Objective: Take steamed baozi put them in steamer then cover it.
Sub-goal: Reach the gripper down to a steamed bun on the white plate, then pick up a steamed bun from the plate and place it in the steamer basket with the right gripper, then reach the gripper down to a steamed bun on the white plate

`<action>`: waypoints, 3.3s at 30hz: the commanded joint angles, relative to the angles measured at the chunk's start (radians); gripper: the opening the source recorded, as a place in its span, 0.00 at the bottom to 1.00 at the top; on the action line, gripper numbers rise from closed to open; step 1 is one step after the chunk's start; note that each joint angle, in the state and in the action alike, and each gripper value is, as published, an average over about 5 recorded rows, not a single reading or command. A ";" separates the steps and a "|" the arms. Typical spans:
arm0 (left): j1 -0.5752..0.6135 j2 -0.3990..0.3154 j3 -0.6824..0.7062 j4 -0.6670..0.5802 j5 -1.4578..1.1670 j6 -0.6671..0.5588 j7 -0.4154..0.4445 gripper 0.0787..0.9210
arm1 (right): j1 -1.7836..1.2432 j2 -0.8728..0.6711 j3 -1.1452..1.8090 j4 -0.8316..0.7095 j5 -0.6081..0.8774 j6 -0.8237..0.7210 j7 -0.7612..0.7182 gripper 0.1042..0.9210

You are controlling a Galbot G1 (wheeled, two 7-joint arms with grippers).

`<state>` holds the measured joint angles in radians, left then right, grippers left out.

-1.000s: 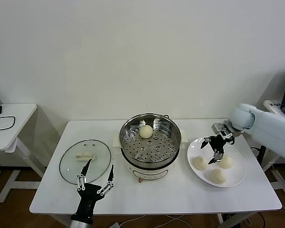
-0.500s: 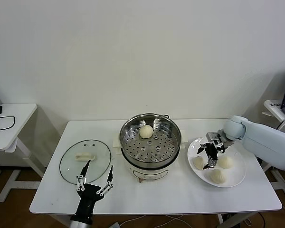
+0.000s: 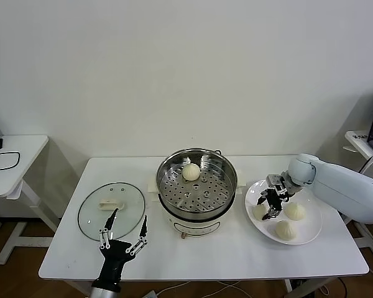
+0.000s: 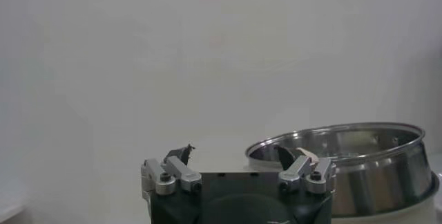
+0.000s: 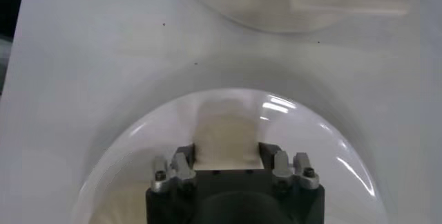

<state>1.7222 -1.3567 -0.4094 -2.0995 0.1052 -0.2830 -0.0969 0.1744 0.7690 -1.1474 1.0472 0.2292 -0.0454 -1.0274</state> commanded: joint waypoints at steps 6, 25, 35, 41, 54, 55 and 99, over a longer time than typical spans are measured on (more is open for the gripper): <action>-0.009 0.006 0.000 -0.006 -0.002 0.004 -0.001 0.88 | 0.181 -0.034 -0.011 0.030 0.008 -0.001 -0.131 0.62; -0.019 0.017 0.011 -0.017 -0.001 0.009 -0.005 0.88 | 0.705 0.286 -0.287 0.168 0.321 -0.080 -0.292 0.62; -0.036 0.016 0.029 -0.008 0.004 0.019 -0.008 0.88 | 0.615 0.536 -0.366 0.196 0.404 -0.189 -0.115 0.62; -0.036 0.016 0.026 -0.007 0.003 0.016 -0.011 0.88 | 0.535 0.655 -0.375 0.108 0.381 -0.205 -0.058 0.61; -0.034 0.014 0.024 -0.005 0.002 0.009 -0.013 0.88 | 0.463 0.718 -0.392 0.027 0.334 -0.212 -0.026 0.62; -0.034 0.014 0.023 -0.005 0.002 0.009 -0.013 0.88 | 0.460 0.716 -0.393 0.026 0.333 -0.212 -0.024 0.62; -0.030 0.016 0.025 -0.016 0.018 0.015 -0.014 0.88 | 0.357 -0.245 -0.121 0.186 -0.074 0.135 -0.314 0.88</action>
<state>1.6907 -1.3396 -0.3894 -2.1179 0.1189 -0.2699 -0.1122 0.6893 0.8240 -1.3542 1.2781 0.3057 -0.0484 -1.2644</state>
